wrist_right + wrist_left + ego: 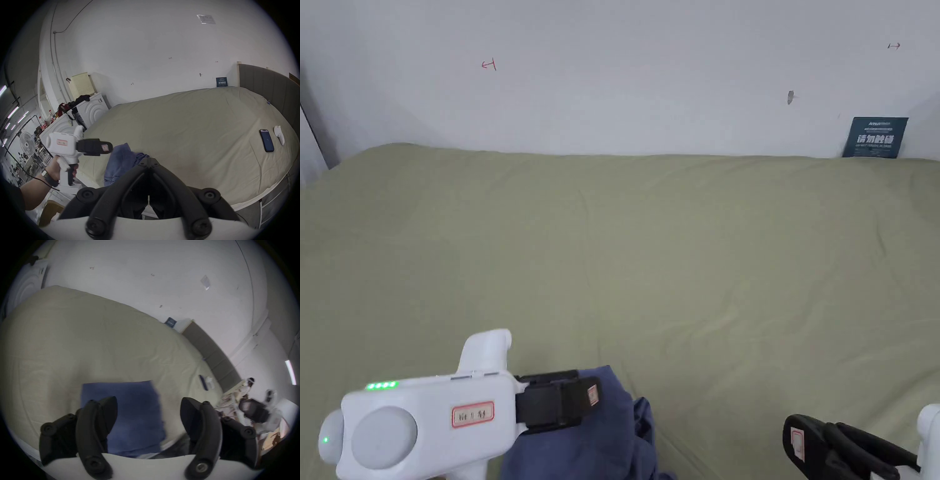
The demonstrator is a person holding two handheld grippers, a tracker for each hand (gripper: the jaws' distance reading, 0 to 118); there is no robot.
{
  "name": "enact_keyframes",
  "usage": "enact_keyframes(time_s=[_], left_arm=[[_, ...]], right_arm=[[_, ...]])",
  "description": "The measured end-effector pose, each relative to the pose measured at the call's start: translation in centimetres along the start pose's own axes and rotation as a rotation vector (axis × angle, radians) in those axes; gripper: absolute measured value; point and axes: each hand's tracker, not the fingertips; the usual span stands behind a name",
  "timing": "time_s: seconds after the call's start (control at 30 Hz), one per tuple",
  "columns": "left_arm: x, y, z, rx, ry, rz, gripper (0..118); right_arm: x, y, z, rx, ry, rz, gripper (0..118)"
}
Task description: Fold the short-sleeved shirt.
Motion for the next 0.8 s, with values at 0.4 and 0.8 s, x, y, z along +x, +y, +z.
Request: enact_keyframes(time_s=[0.4, 0.8], left_arm=[[2.6, -6.3, -9.8, 0.001, -0.092, 0.093, 0], [6.2, -6.0, -8.6, 0.010, -0.205, 0.067, 0]], right_arm=[[-0.1, -0.2, 1.1, 0.012, -0.011, 0.026, 1], [0.0, 0.1, 0.1, 0.005, -0.006, 0.023, 1]])
